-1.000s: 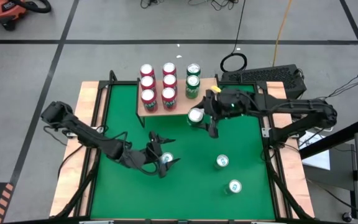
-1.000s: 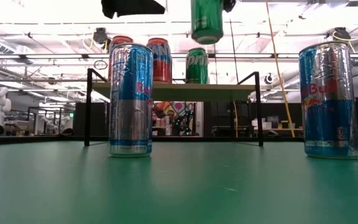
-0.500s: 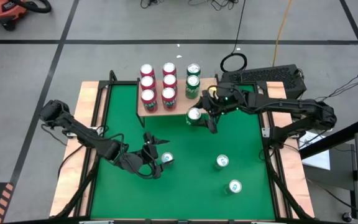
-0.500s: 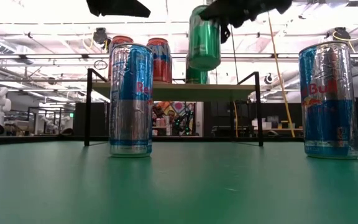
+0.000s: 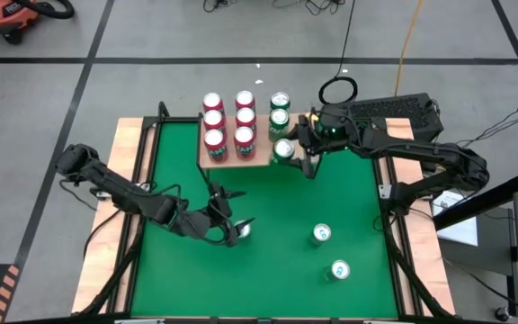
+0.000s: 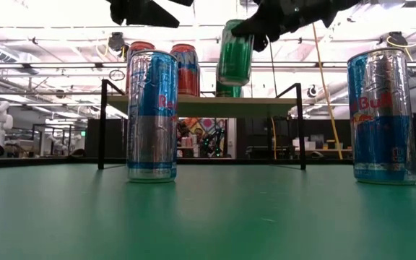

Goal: Place canned beverage on shelf
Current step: Put the green soda can on the shelf aligned with the other green soda cans

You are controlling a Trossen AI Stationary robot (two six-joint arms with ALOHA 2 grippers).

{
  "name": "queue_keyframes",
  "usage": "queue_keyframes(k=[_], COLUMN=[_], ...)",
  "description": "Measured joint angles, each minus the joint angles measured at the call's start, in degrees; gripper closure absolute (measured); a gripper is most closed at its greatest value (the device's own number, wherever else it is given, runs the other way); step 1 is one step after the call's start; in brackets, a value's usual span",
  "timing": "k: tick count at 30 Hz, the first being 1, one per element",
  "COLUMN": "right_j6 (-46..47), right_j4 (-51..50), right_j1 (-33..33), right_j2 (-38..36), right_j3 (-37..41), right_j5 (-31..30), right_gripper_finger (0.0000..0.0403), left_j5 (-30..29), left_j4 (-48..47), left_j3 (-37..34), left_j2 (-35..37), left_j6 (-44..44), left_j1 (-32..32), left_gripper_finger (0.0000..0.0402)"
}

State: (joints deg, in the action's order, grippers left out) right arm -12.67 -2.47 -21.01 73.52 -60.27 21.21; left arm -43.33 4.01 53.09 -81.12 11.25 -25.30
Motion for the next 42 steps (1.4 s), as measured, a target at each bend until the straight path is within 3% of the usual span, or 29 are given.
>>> queue_keyframes(k=[22, 42], right_j6=[-1.8, 2.9], right_j4=[0.2, -0.4], right_j1=[-7.0, -4.2], right_j2=[2.8, 3.3], right_j3=[-0.1, -0.1], right_j5=[1.6, 1.1], right_gripper_finger=[0.0094, 0.0094], left_j5=[4.3, 6.1], left_j4=[1.4, 1.0], left_j3=[0.0, 0.0], left_j2=[0.0, -0.1], left_j6=[0.4, -1.2], left_j1=[4.2, 4.7], left_gripper_finger=[0.0032, 0.0032])
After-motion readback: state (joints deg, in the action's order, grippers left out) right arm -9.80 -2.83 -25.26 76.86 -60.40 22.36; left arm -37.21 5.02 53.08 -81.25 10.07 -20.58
